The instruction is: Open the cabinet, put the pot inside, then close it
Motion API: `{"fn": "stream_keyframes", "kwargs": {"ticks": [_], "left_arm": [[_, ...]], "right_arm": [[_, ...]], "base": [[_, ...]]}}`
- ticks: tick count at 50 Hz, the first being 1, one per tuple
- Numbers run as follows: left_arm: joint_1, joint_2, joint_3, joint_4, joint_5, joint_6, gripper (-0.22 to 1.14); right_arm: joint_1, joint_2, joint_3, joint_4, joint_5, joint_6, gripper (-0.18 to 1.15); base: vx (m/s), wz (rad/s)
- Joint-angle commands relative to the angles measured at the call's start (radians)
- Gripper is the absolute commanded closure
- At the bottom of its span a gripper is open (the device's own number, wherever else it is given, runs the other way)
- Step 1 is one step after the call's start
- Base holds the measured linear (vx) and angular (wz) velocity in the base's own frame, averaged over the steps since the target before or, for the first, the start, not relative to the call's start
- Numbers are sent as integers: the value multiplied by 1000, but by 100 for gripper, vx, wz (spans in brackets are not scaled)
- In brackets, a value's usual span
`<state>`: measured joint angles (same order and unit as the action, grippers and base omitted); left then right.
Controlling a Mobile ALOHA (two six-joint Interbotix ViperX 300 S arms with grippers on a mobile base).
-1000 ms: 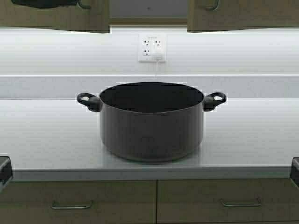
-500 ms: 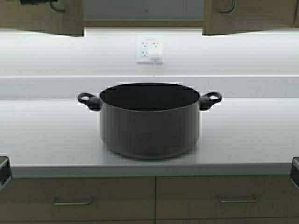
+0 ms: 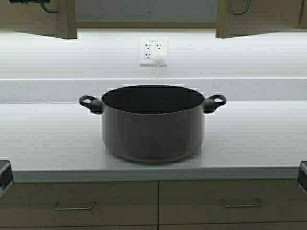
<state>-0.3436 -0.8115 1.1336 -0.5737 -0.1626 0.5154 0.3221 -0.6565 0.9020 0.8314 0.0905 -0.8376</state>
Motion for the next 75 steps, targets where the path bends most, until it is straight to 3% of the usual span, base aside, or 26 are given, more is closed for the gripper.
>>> {"fn": "stream_keyframes", "kwargs": {"ticks": [1, 5, 10, 13, 28, 34, 41, 48, 51, 55, 59, 61, 69, 72, 75], "left_arm": [[29, -52, -41, -3, 40, -8, 65], [29, -106, -46, -2, 110, -20, 37], [38, -190, -34, -2, 179, -21, 4], [58, -230, -23, -2, 210, -20, -7], [160, -273, -28, -3, 382, -23, -8], [150, -301, -74, -21, 541, -25, -7], [37, -302, -150, -46, 739, -17, -1], [-80, -290, -166, -92, 689, -23, 16], [-114, -265, -164, -104, 630, -23, 32], [-155, -207, -166, -112, 563, -18, 62], [-224, -141, -181, -109, 502, -9, 94], [-264, -106, -195, -106, 471, -5, 103], [-426, 95, -268, -100, 344, 32, 85], [-434, 166, -288, -100, 288, 29, 87], [-434, 230, -302, -100, 224, 28, 88]], "right_arm": [[-12, -17, -9, -3, 137, 17, 27], [-40, -58, -8, -12, 219, 43, -11], [-80, -143, 5, -60, 281, 83, -8], [-104, -189, 9, -118, 318, 112, -5], [-204, -291, -35, -439, 600, 390, -6], [-167, -341, -58, -423, 649, 430, -5], [41, -327, -98, -272, 672, 348, -5], [244, -229, -137, -189, 620, 308, -5], [304, -166, -144, -192, 546, 307, -4], [364, -67, -163, -193, 451, 305, 5], [397, 26, -202, -195, 393, 305, 24], [405, 69, -225, -198, 374, 305, 38], [405, 181, -284, -239, 270, 307, 100], [403, 199, -291, -275, 198, 316, 101], [403, 219, -298, -296, 137, 321, 93]], "base": [[0, 0], [0, 0], [0, 0], [0, 0], [0, 1], [0, 0], [0, 0], [0, 0], [0, 0], [0, 0], [0, 0], [0, 0], [0, 0], [0, 0], [0, 0]]}}
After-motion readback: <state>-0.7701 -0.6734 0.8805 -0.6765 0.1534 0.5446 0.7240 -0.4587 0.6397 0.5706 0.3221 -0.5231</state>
